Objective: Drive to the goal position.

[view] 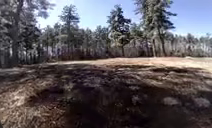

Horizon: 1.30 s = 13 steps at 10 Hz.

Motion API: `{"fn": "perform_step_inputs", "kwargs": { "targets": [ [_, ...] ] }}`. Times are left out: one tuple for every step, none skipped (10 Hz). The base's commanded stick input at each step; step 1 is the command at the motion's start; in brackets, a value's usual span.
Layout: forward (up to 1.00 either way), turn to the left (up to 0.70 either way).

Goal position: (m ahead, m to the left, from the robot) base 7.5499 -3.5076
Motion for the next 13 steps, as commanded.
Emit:
{"fn": "perform_step_inputs", "kwargs": {
  "targets": [
    [0.7,0.0],
    [0.7,0.0],
    [0.7,0.0],
    [0.7,0.0],
    [0.7,0.0],
    [0.7,0.0],
    [0.7,0.0],
    [0.7,0.0],
    [0.7,0.0],
    [0.7,0.0],
    [0.7,0.0],
    [0.7,0.0],
    [0.7,0.0]
  ]
}}
